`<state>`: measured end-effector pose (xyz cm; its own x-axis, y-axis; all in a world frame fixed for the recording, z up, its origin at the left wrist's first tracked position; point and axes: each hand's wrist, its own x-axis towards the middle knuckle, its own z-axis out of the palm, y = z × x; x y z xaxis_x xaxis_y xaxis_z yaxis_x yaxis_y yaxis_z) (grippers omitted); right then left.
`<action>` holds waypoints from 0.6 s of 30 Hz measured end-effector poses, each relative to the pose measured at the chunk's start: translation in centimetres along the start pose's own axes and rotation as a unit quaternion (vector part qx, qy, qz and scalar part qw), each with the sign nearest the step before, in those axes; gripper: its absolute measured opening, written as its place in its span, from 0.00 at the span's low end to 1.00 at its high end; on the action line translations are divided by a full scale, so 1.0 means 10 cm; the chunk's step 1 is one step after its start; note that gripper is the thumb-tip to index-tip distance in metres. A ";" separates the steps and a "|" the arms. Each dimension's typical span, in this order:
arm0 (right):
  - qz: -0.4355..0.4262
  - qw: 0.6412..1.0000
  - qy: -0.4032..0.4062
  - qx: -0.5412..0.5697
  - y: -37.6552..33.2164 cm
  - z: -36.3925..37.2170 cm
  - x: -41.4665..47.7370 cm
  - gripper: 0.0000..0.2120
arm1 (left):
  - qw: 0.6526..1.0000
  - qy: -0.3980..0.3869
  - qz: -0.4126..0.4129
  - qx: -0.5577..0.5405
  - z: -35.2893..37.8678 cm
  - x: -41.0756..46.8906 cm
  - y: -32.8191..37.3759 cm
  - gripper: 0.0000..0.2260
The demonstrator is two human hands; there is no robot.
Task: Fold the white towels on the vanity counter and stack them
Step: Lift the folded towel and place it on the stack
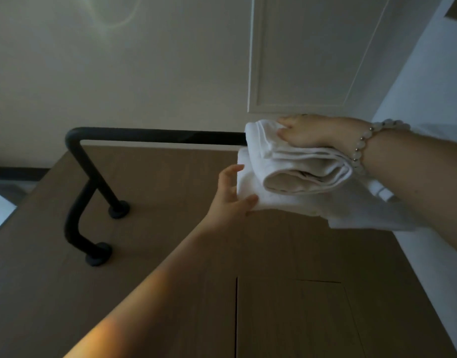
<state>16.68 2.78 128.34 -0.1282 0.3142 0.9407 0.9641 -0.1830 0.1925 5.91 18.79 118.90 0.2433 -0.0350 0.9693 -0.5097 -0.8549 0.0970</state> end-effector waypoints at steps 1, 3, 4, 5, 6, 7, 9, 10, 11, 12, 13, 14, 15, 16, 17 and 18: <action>0.002 1.000 0.006 -0.004 0.00 0.03 0.00 0.24 | 1.000 -0.020 -0.005 -0.004 0.01 0.02 0.11 0.22; 0.010 1.000 0.024 -0.010 0.01 0.11 -0.01 0.25 | 0.997 0.001 -0.059 -0.047 0.05 0.07 0.35 0.18; 0.020 0.999 0.034 -0.006 0.02 0.17 -0.04 0.26 | 0.992 0.031 -0.102 -0.074 0.07 0.08 0.46 0.14; 0.030 0.999 0.044 0.003 0.02 0.22 -0.07 0.26 | 0.983 0.049 -0.147 -0.103 0.06 0.12 0.54 0.11; 0.037 0.998 0.053 0.015 0.01 0.28 -0.11 0.26 | 0.971 0.057 -0.193 -0.125 0.06 0.14 0.63 0.14; 0.044 0.997 0.061 0.027 -0.01 0.35 -0.15 0.26 | 0.963 0.053 -0.234 -0.119 0.04 0.18 0.67 0.23; 0.046 0.993 0.089 0.057 -0.07 0.46 -0.23 0.26 | 0.963 0.043 -0.262 -0.047 0.07 0.26 0.72 0.36; 0.044 0.989 0.109 0.089 -0.11 0.50 -0.27 0.26 | 0.964 0.050 -0.261 0.014 0.14 0.28 0.74 0.38; 0.046 0.980 0.133 0.142 -0.15 0.53 -0.32 0.25 | 0.960 0.071 -0.257 0.083 0.20 0.31 0.72 0.40; 0.058 0.962 0.158 0.215 -0.20 0.54 -0.38 0.26 | 0.955 0.090 -0.248 0.132 0.25 0.32 0.71 0.38; 0.083 0.933 0.184 0.297 -0.23 0.57 -0.45 0.27 | 0.951 0.105 -0.238 0.169 0.28 0.34 0.69 0.33; 0.116 0.896 0.203 0.378 -0.26 0.59 -0.54 0.28 | 0.946 0.116 -0.234 0.191 0.29 0.37 0.67 0.28; 0.152 0.859 0.214 0.439 -0.26 0.61 -0.61 0.29 | 0.945 0.115 -0.237 0.193 0.25 0.39 0.65 0.25; 0.186 0.833 0.223 0.472 -0.26 0.67 -0.68 0.28 | 0.947 0.103 -0.244 0.181 0.22 0.39 0.65 0.24; 0.222 0.816 0.228 0.483 -0.24 0.72 -0.75 0.27 | 0.951 0.093 -0.246 0.159 0.19 0.38 0.67 0.24; 0.257 0.803 0.223 0.488 -0.21 0.77 -0.81 0.26 | 0.956 0.086 -0.246 0.136 0.16 0.38 0.67 0.23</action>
<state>17.45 7.83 118.17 0.4856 0.0262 0.8738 0.6108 0.7049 -0.3605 4.80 12.10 122.87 0.2475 0.4719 0.8462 -0.1295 -0.8494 0.5116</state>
